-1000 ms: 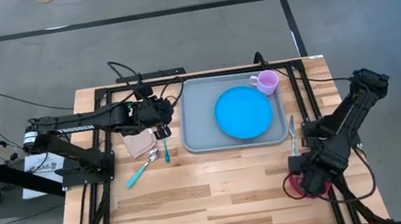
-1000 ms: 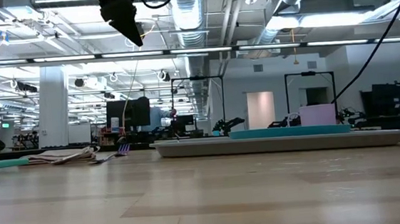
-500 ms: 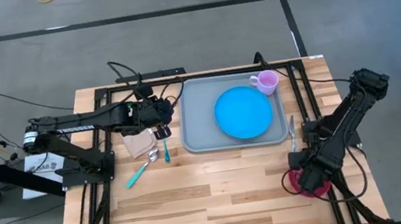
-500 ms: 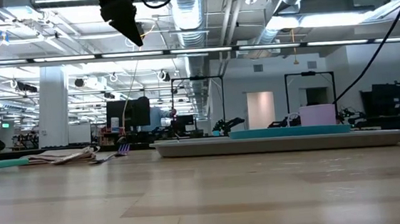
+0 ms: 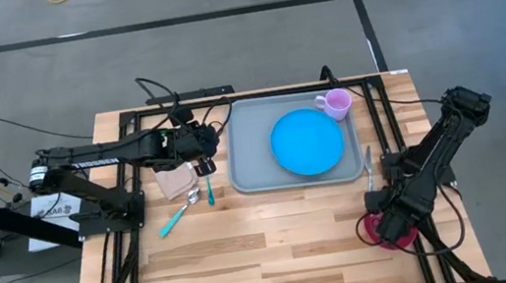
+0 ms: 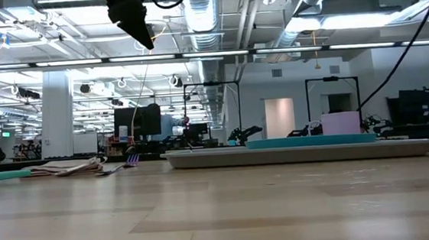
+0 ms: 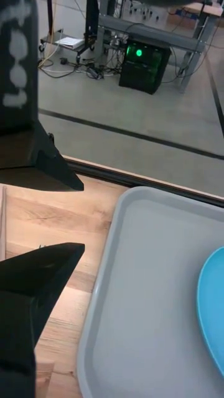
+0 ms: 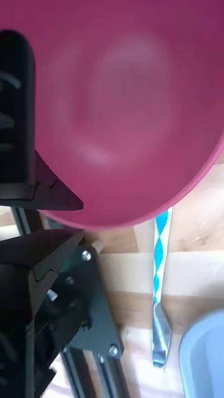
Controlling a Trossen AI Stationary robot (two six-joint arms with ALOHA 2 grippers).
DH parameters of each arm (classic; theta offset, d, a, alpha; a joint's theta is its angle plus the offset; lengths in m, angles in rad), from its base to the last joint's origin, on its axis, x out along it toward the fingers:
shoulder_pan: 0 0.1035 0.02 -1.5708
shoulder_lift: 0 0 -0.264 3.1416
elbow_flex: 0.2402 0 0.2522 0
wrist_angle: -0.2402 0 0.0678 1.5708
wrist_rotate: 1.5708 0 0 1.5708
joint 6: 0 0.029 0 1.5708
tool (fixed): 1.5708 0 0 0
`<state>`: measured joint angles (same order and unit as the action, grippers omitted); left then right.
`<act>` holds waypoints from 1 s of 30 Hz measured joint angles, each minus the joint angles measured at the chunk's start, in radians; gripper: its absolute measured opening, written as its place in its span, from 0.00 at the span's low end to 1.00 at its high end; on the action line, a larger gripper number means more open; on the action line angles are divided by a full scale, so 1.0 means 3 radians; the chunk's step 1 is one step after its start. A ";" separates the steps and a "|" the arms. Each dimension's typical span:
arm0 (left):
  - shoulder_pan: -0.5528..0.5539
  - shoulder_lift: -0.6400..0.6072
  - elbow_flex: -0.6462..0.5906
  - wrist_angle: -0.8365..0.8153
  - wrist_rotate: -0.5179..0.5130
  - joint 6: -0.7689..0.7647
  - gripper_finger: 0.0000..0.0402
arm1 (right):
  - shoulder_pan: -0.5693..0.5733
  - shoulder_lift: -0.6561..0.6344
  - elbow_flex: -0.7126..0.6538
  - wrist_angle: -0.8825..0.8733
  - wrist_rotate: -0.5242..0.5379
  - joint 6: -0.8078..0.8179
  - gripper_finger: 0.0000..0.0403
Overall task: Set up tray
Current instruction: Put the pink bowl on the blue plate
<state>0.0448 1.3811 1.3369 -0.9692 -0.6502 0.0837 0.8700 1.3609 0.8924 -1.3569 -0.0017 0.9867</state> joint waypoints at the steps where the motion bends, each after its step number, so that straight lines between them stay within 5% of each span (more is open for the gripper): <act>1: 0.0000 0.0000 0.0000 0.0000 0.0000 0.0001 0.34 | 0.0000 0.0000 0.0023 -0.0039 0.0000 0.0000 0.13; 30: 0.0000 0.0000 0.0000 0.0010 0.0232 0.0011 0.34 | -0.0006 -0.0120 -0.0224 0.0213 -0.0086 0.0006 0.13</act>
<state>0.0448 1.3811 1.3369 -0.9661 -0.5805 0.0870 0.8680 1.3249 0.8253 -1.2929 -0.0275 0.9883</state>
